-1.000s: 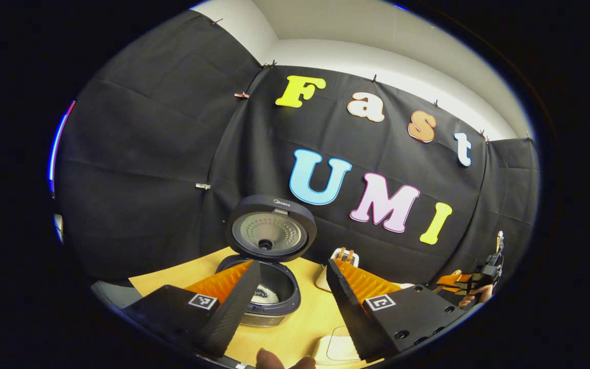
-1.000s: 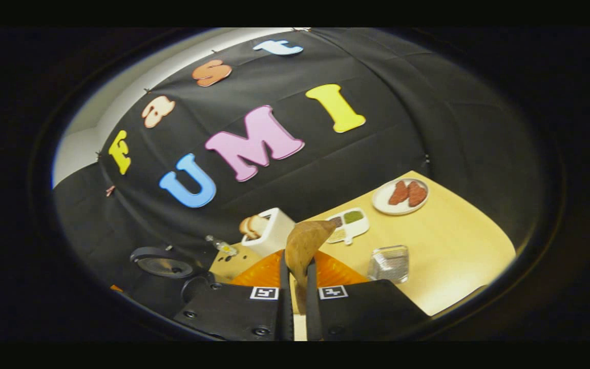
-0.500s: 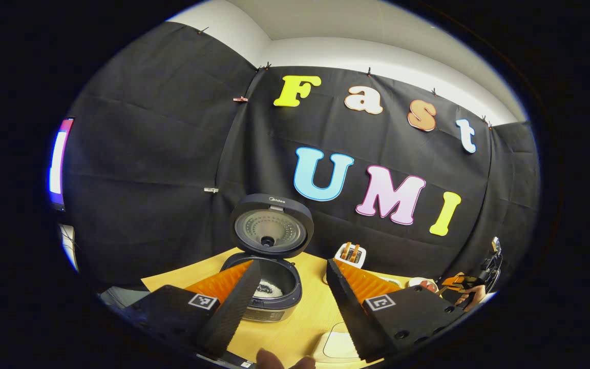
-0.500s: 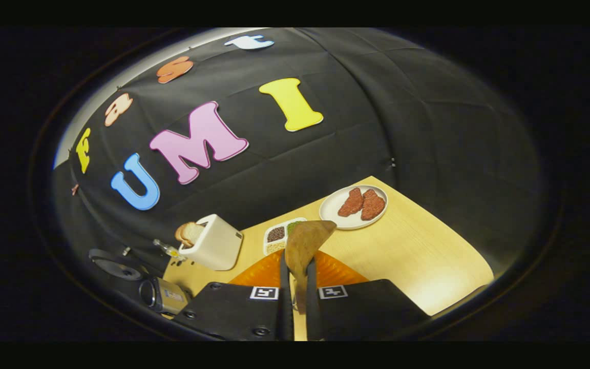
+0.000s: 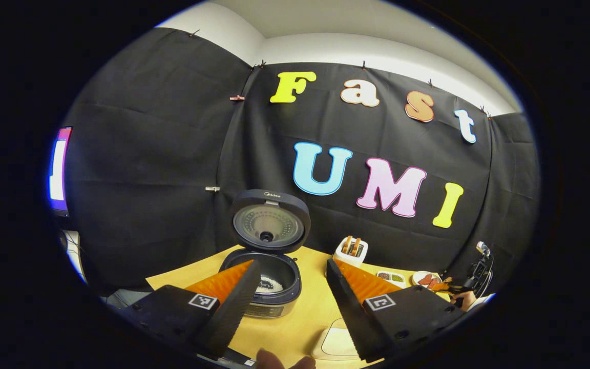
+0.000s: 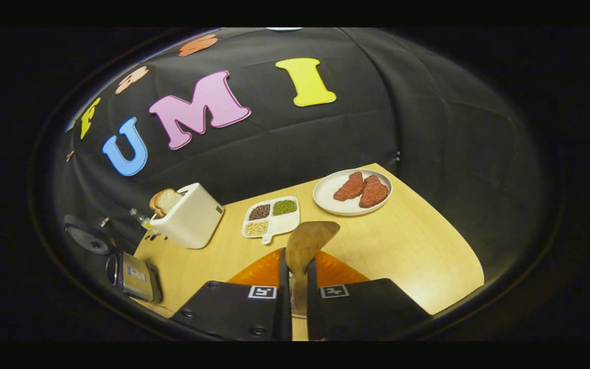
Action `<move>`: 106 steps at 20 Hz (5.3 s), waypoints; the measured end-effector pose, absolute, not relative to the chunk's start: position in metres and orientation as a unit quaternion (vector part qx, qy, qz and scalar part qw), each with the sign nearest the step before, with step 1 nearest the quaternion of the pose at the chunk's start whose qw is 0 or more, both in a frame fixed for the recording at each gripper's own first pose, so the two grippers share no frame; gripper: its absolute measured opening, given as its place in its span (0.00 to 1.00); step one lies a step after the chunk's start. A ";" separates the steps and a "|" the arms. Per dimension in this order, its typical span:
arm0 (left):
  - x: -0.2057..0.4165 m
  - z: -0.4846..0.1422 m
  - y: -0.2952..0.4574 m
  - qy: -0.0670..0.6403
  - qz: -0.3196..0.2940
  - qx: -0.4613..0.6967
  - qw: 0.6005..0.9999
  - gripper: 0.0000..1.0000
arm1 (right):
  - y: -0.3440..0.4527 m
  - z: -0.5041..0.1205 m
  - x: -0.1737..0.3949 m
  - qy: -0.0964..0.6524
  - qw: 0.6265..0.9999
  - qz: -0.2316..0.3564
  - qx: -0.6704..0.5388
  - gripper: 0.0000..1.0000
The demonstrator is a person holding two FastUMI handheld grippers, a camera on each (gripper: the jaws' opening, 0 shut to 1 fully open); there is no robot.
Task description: Close the left gripper, press the button to open the rice cooker; take a wooden spoon from the chopstick holder with the right hand, scoop a spoonful of rice and pour it into the rice cooker, then put the wooden spoon back into the chopstick holder.
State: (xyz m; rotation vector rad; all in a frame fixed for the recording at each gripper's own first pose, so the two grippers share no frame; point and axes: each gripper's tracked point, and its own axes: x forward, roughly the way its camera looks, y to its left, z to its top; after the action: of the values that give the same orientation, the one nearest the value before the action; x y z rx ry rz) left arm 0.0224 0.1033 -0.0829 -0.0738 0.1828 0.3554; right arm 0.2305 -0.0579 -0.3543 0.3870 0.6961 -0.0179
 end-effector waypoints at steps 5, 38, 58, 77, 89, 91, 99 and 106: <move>0.030 -0.081 0.099 0.088 0.163 -0.033 0.982 0.89 | -0.056 -0.343 0.225 0.335 0.916 -0.006 0.220 0.25; 0.208 0.014 0.228 -0.023 0.104 0.004 0.994 0.89 | 0.139 -0.135 0.030 0.265 0.922 0.138 0.246 0.95; 0.234 -0.088 0.242 0.164 0.157 -0.024 0.974 0.91 | 0.178 -0.147 0.012 0.290 0.909 0.169 0.245 0.95; 0.127 -0.265 0.219 0.269 0.167 -0.047 0.947 0.88 | 0.189 -0.173 0.002 0.317 0.901 0.174 0.238 0.95; 0.127 -0.279 0.220 0.240 0.172 0.011 0.955 0.87 | 0.196 -0.183 0.000 0.330 0.897 0.168 0.242 0.95; 0.125 -0.280 0.219 0.231 0.171 0.009 0.958 0.87 | 0.199 -0.185 0.000 0.333 0.896 0.170 0.241 0.95; 0.114 -0.280 0.216 0.221 0.192 0.024 0.956 0.87 | 0.205 -0.186 -0.001 0.341 0.892 0.178 0.238 0.95; 0.114 -0.276 0.224 0.210 0.197 0.035 0.957 0.87 | 0.191 -0.181 0.001 0.335 0.896 0.170 0.239 0.95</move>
State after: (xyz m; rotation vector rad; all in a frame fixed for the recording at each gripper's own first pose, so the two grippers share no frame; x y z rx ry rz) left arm 0.1144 0.2236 -0.2760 0.0709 0.4254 0.4002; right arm 0.0013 0.1913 -0.1809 0.4948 0.6942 0.3519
